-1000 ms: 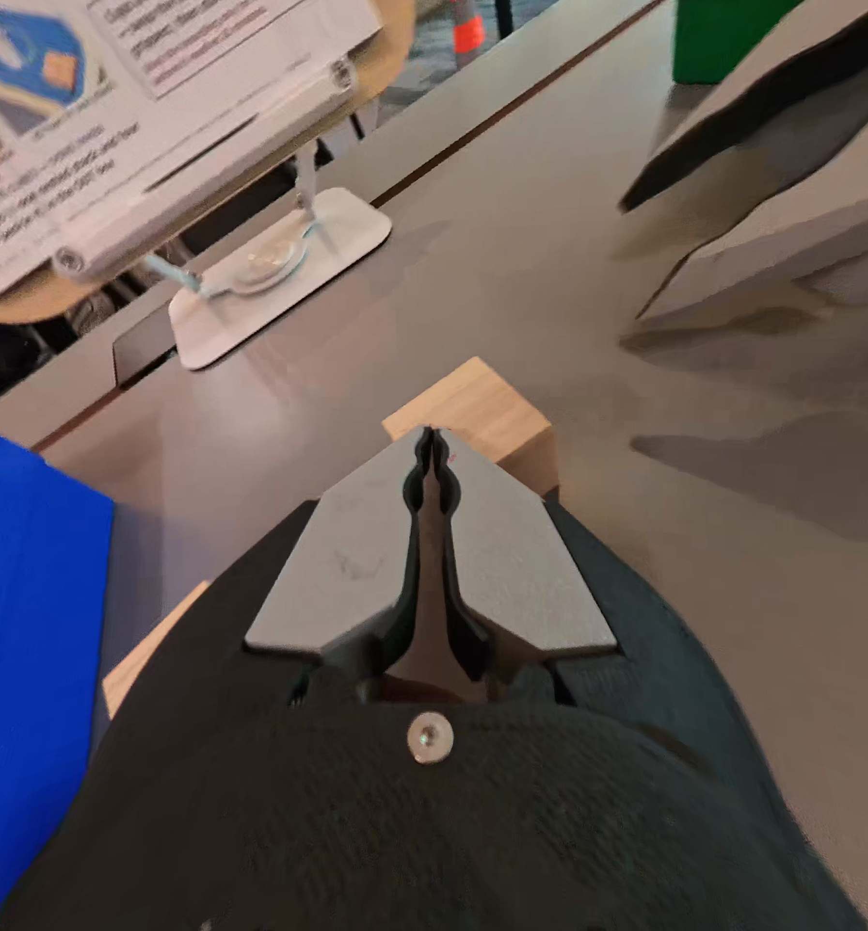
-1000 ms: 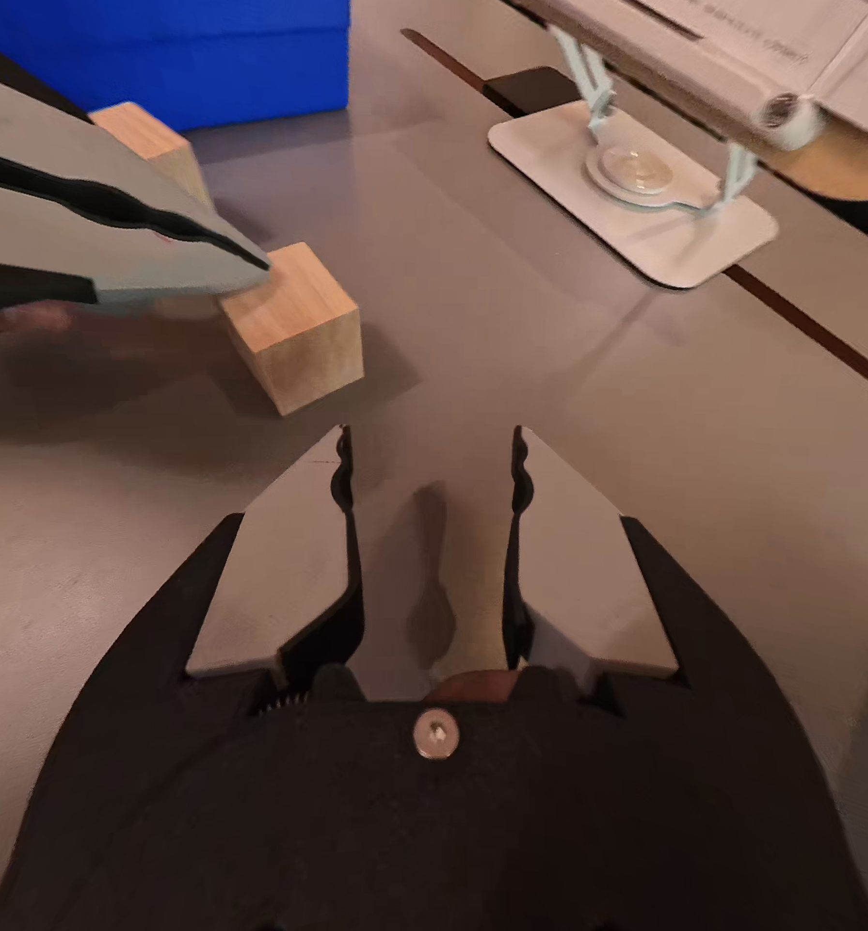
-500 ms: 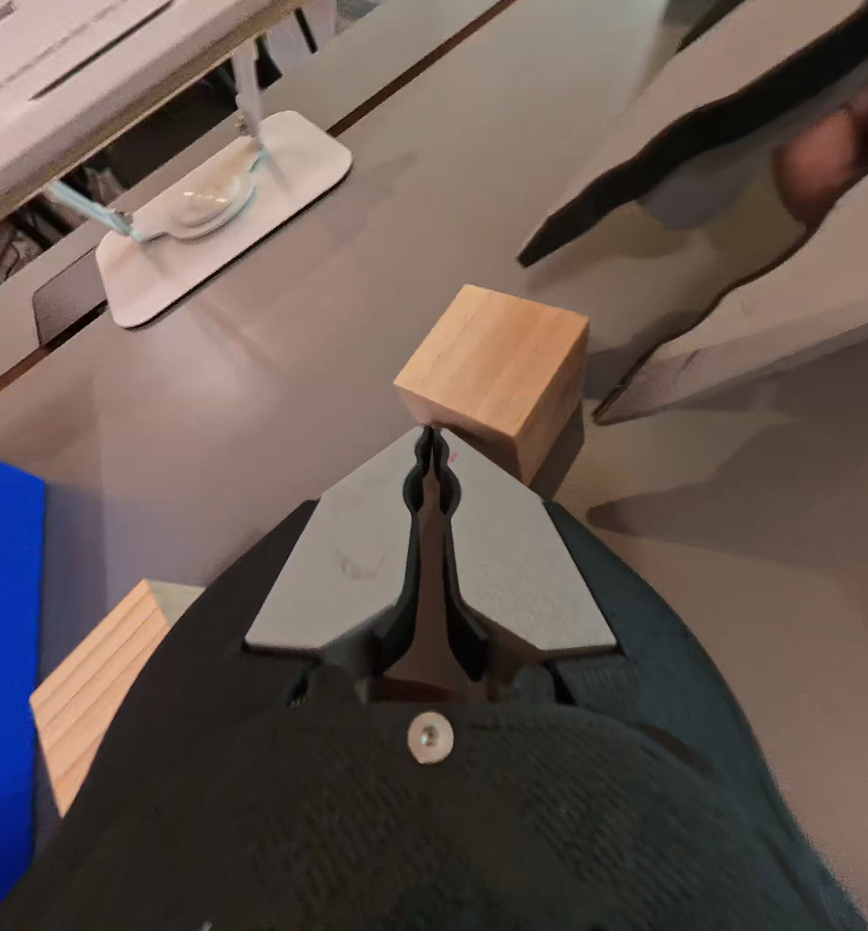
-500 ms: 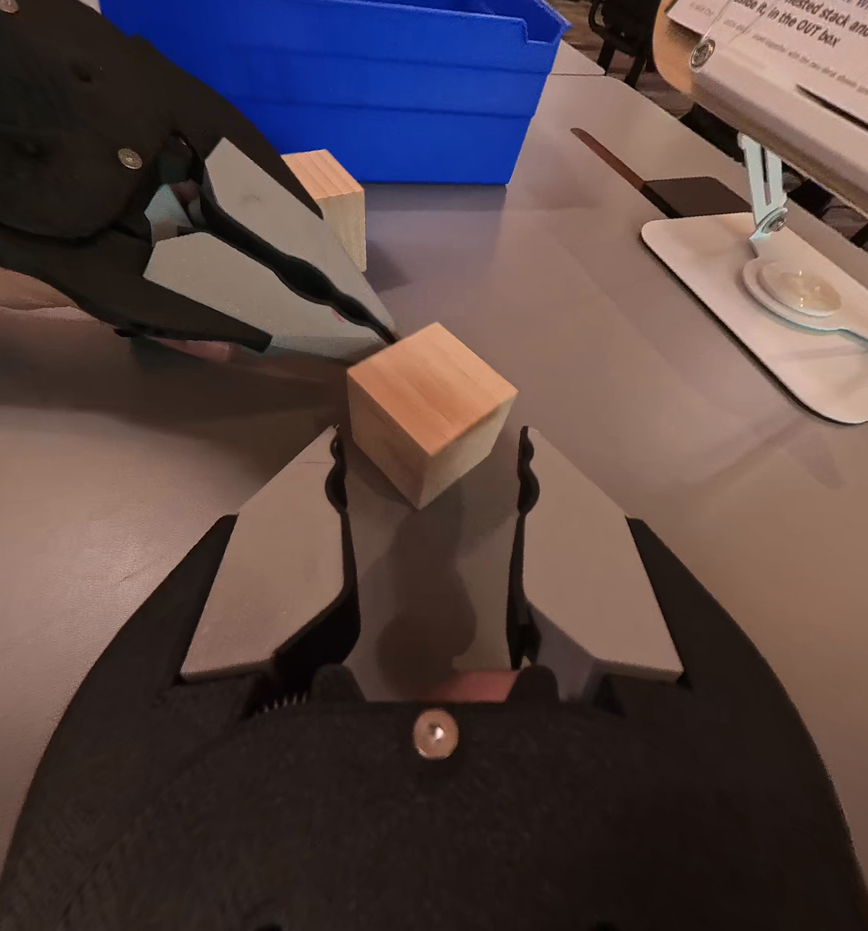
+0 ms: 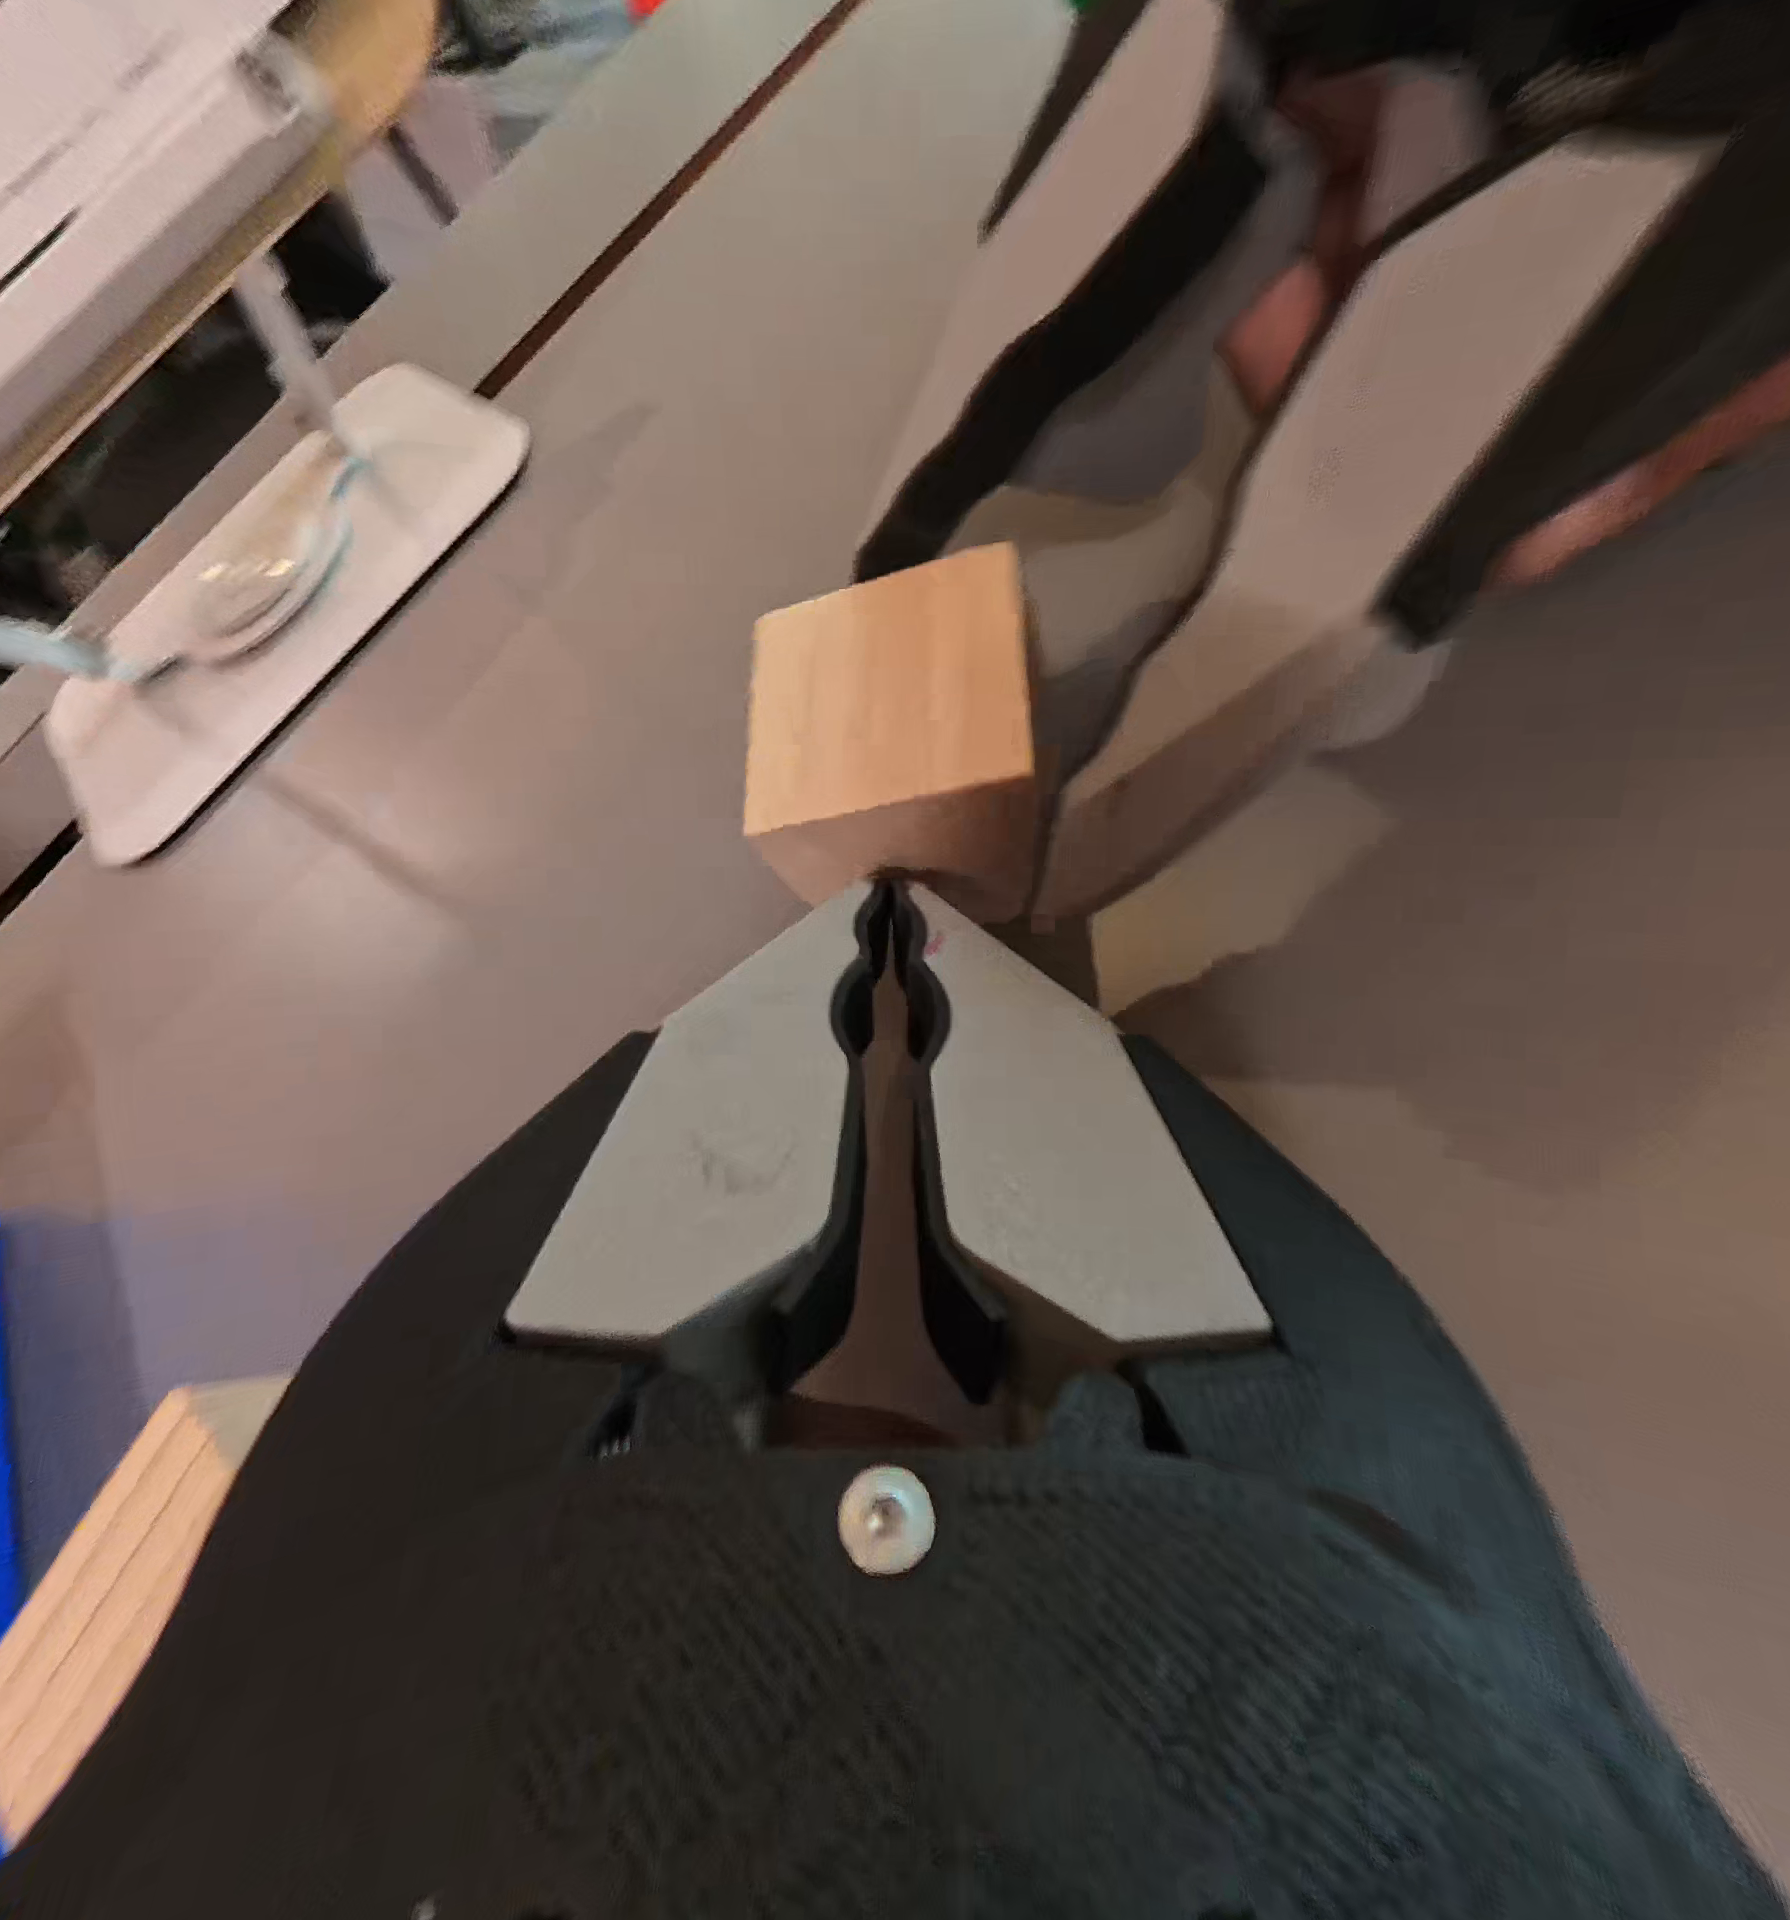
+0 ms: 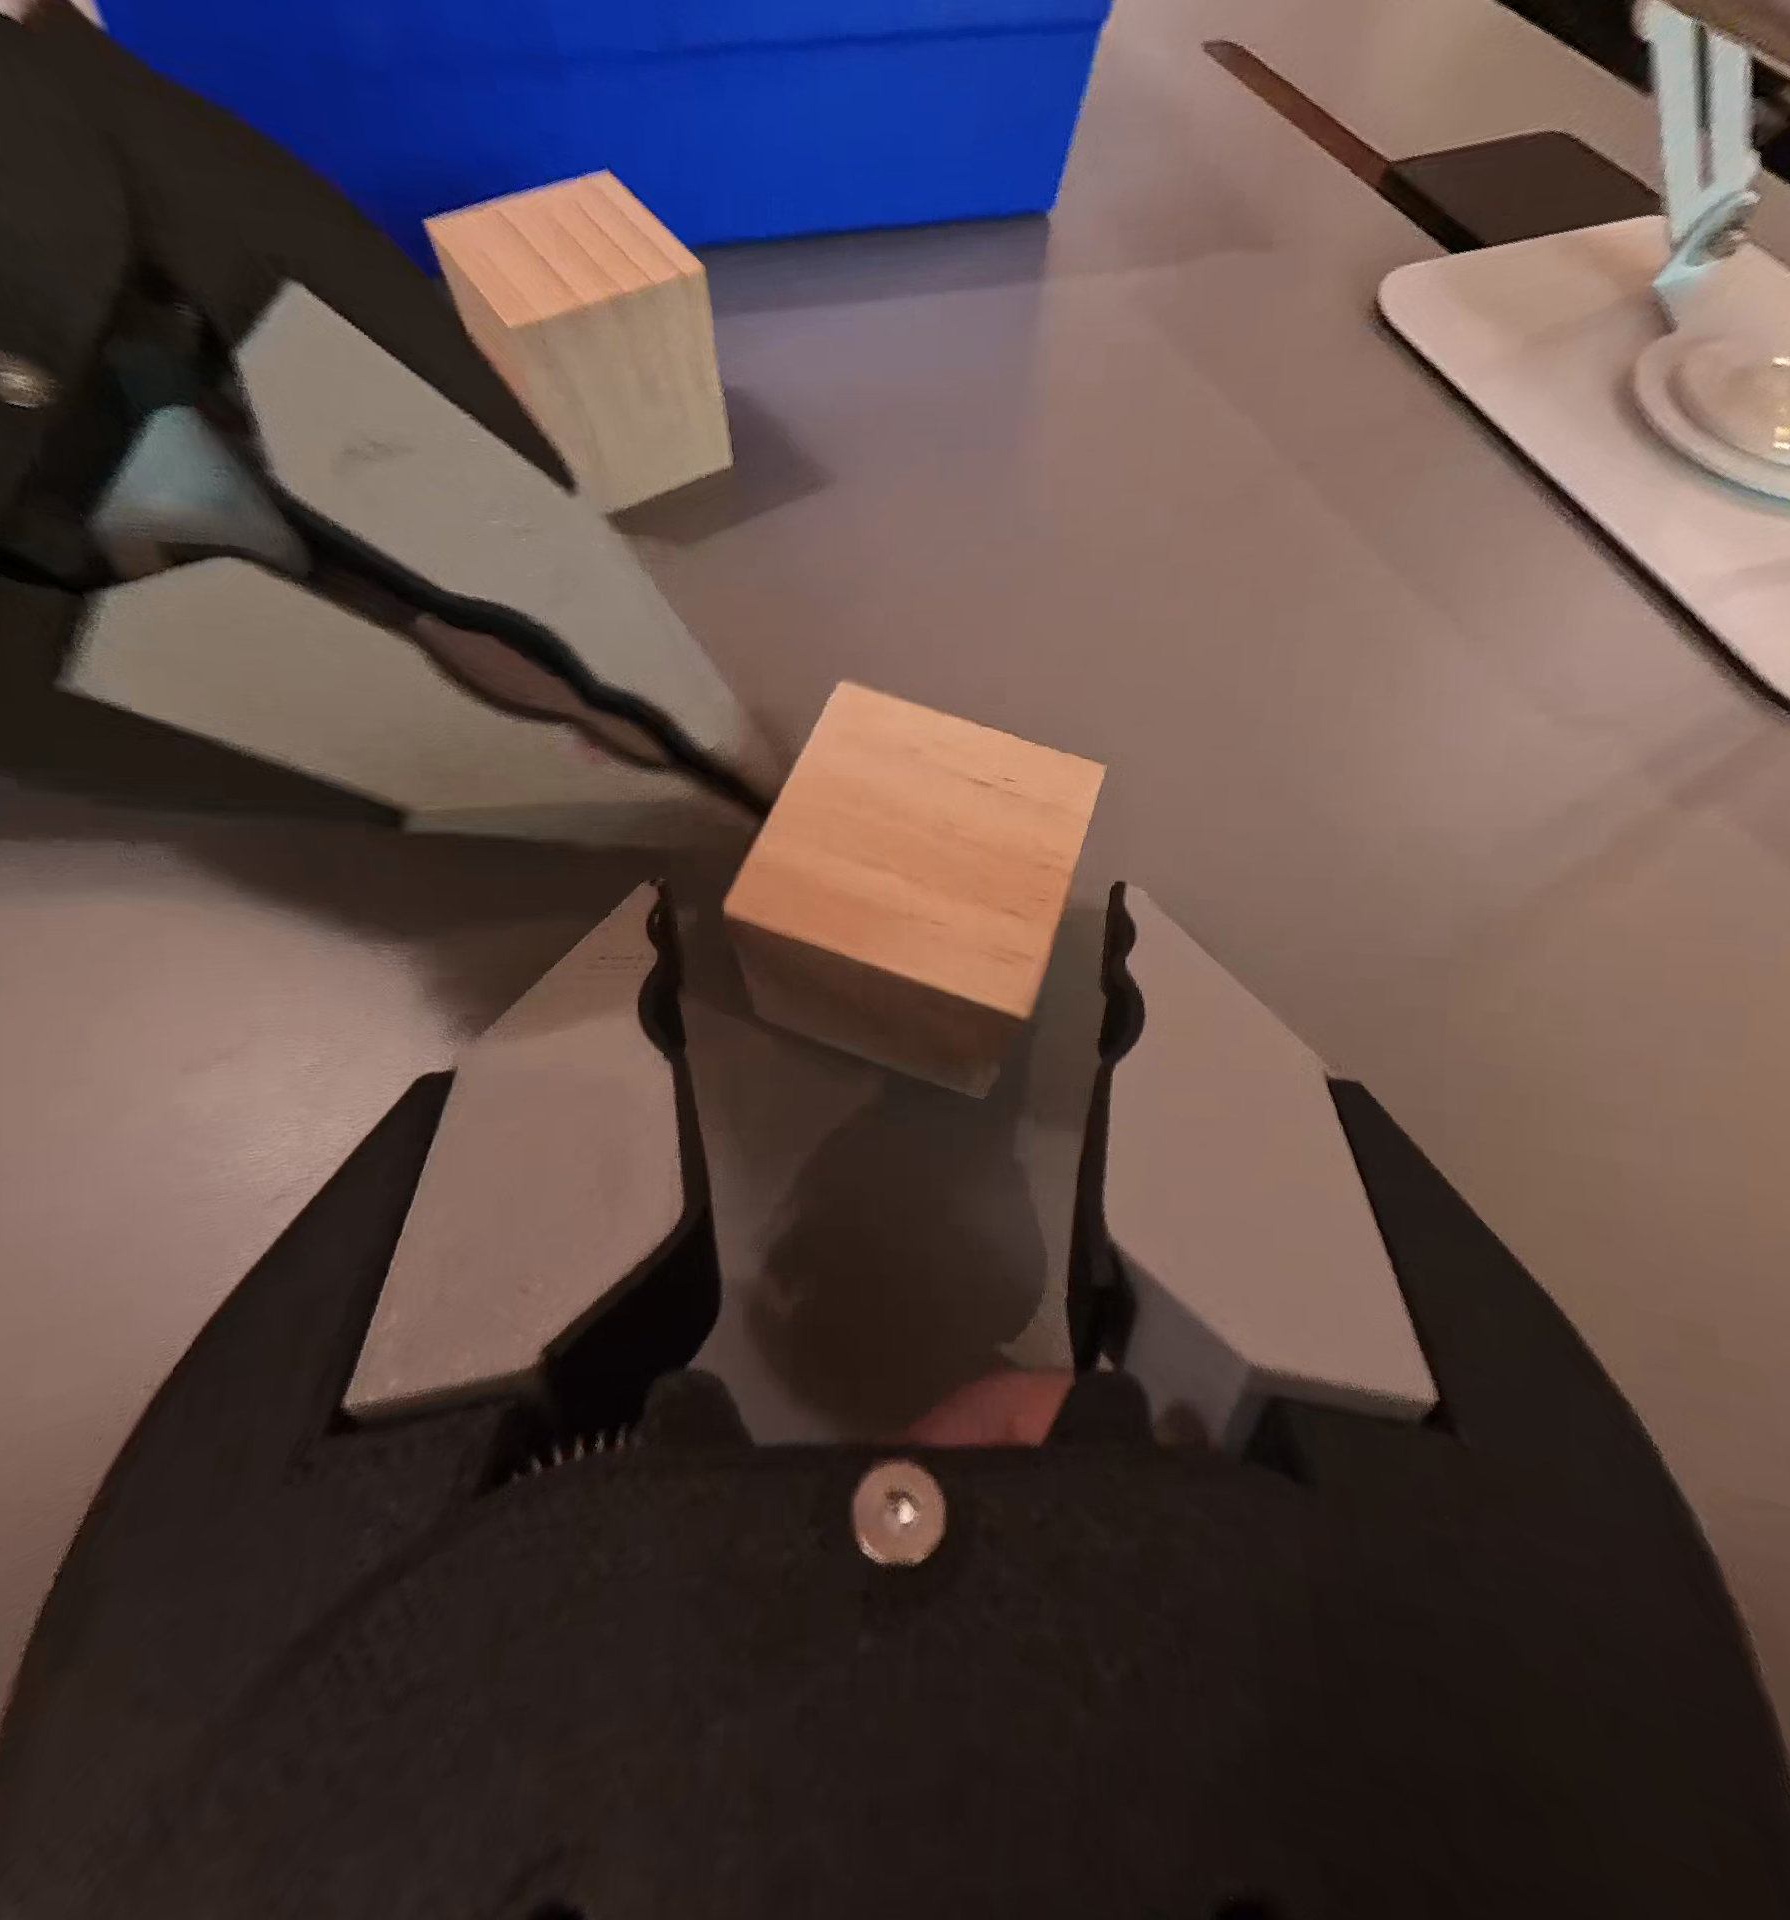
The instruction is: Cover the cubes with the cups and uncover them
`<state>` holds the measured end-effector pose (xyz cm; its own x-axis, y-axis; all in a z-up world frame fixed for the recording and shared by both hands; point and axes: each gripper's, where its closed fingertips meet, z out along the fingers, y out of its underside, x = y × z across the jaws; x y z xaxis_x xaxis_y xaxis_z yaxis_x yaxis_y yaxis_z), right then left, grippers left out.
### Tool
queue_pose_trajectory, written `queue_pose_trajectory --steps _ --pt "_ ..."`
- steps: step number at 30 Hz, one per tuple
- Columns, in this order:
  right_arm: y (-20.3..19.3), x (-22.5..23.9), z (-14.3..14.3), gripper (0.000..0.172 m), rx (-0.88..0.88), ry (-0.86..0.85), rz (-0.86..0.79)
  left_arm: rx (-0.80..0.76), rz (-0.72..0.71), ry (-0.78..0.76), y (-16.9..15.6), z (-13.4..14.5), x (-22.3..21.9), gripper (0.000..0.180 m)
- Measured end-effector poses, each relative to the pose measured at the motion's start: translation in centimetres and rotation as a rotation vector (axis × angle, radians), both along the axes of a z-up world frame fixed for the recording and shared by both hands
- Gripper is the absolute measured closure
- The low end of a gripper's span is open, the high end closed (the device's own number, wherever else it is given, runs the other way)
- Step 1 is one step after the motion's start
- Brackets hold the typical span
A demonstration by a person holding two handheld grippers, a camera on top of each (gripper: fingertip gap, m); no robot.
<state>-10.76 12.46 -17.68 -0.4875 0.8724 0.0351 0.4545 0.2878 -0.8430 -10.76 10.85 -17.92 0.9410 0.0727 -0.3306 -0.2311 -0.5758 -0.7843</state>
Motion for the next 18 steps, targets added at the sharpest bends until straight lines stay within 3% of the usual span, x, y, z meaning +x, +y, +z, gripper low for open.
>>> queue_pose_trajectory --steps 3,5,7,10,14,18 --pt "0.4 0.6 -0.2 0.089 0.031 -0.024 -0.062 0.068 -0.088 -0.036 0.7 1.0 2.1 0.180" --pt "0.5 0.9 0.1 0.091 0.007 -0.031 -0.082 0.064 -0.058 -0.060 0.6 0.9 1.6 0.180" --pt "0.7 0.8 0.3 0.104 0.004 -0.020 -0.095 0.083 -0.034 -0.089 0.5 1.2 1.1 0.180" --pt "1.0 0.2 -0.2 0.105 0.012 -0.014 -0.108 0.110 -0.003 -0.105 0.3 1.5 0.5 0.180" --pt "0.8 0.0 -0.8 0.113 0.008 -0.045 -0.101 0.109 0.066 -0.064 0.0 1.5 -0.9 0.180" --pt "2.3 -0.2 0.0 0.113 0.111 0.035 -0.158 0.138 0.141 0.008 -0.4 2.1 -2.5 0.180"
